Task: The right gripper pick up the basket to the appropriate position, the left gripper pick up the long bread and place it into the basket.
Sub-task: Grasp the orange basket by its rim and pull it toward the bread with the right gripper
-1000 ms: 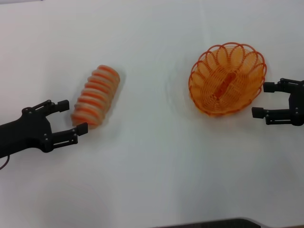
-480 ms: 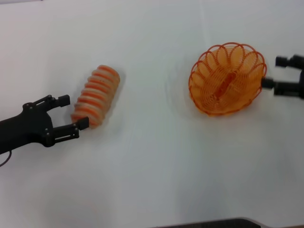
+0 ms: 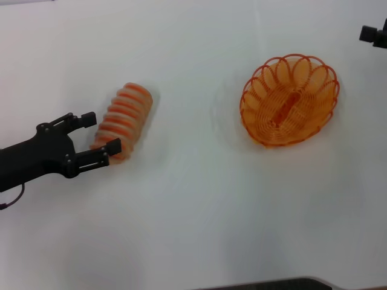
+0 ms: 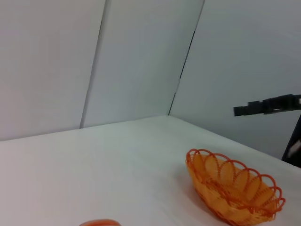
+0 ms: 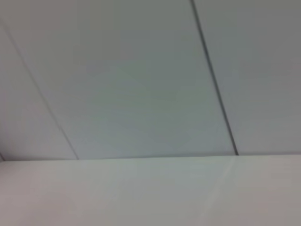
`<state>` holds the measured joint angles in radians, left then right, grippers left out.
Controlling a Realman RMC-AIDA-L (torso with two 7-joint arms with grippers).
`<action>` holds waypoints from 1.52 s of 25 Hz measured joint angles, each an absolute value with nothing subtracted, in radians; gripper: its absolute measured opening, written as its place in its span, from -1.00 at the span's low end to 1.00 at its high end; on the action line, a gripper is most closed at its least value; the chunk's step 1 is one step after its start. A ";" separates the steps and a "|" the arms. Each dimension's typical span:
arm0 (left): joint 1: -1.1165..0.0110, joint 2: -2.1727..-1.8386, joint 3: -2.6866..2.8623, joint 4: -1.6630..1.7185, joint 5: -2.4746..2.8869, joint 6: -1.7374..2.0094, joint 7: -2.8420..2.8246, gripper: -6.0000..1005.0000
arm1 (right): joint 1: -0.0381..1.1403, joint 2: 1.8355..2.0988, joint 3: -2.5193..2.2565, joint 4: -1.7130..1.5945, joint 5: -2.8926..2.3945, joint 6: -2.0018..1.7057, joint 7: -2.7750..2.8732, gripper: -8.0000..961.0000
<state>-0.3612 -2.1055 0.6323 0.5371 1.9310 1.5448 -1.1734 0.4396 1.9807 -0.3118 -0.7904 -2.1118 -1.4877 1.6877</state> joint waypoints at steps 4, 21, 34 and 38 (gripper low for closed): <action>-0.368 -2.110 0.632 0.537 1.931 1.545 -1.177 0.76 | 0.484 1.969 -0.365 -0.830 -2.204 -1.428 1.823 0.93; -0.370 -2.109 0.632 0.537 1.934 1.542 -1.200 0.76 | 0.620 1.967 -0.529 -0.903 -2.533 -1.422 1.856 0.93; -0.357 -2.110 0.632 0.537 1.933 1.548 -1.193 0.76 | 0.659 1.978 -0.580 -0.908 -2.615 -1.413 1.847 0.92; -0.358 -2.111 0.632 0.537 1.934 1.549 -1.192 0.76 | 0.666 1.987 -0.581 -0.900 -2.606 -1.371 1.847 0.92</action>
